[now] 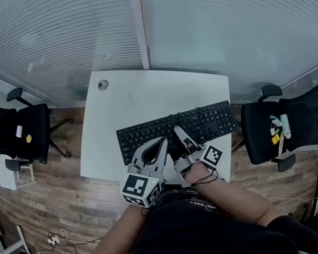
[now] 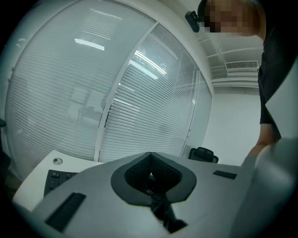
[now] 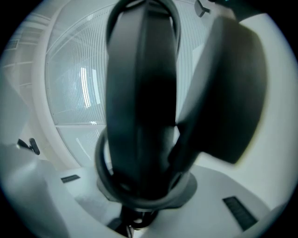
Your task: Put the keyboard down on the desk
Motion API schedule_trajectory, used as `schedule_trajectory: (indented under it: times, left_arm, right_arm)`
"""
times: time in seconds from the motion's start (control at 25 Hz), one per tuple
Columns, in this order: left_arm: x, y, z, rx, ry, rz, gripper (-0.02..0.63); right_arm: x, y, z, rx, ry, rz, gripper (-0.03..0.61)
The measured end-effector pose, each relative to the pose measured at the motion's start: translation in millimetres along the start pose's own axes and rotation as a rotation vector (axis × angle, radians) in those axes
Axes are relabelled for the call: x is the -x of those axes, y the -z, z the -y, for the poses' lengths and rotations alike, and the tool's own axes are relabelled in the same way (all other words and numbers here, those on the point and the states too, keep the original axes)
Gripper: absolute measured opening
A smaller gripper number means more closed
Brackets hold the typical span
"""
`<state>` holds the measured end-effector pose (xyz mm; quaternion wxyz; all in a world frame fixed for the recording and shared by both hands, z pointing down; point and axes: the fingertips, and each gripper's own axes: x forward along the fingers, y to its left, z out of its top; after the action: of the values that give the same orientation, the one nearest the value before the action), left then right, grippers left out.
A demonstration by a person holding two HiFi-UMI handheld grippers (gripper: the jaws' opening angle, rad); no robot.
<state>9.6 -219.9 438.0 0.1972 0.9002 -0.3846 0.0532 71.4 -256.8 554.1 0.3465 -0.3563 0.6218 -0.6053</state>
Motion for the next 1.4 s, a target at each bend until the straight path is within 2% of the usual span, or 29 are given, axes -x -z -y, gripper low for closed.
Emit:
schedule_trajectory:
  times: [0.32,0.76,1.0,1.4]
  left_arm:
    - [-16,21,-46,0.044,0.001,-0.063,0.012]
    - [-33,58,-80,0.079,0.032,-0.172,0.012]
    - [-36,72,-91,0.107,0.057,-0.215,0.012]
    - [-43,86,-101,0.118,0.087,-0.258,0.012]
  right_arm:
    - [-25,3,28,0.004,0.047,0.012,0.117]
    - [-40,1,89,-0.001,0.111,0.059,0.118]
    - [-42,-1,119,-0.01,0.194,0.093,0.118]
    - [-45,7,156,-0.07,0.255,0.125,0.118]
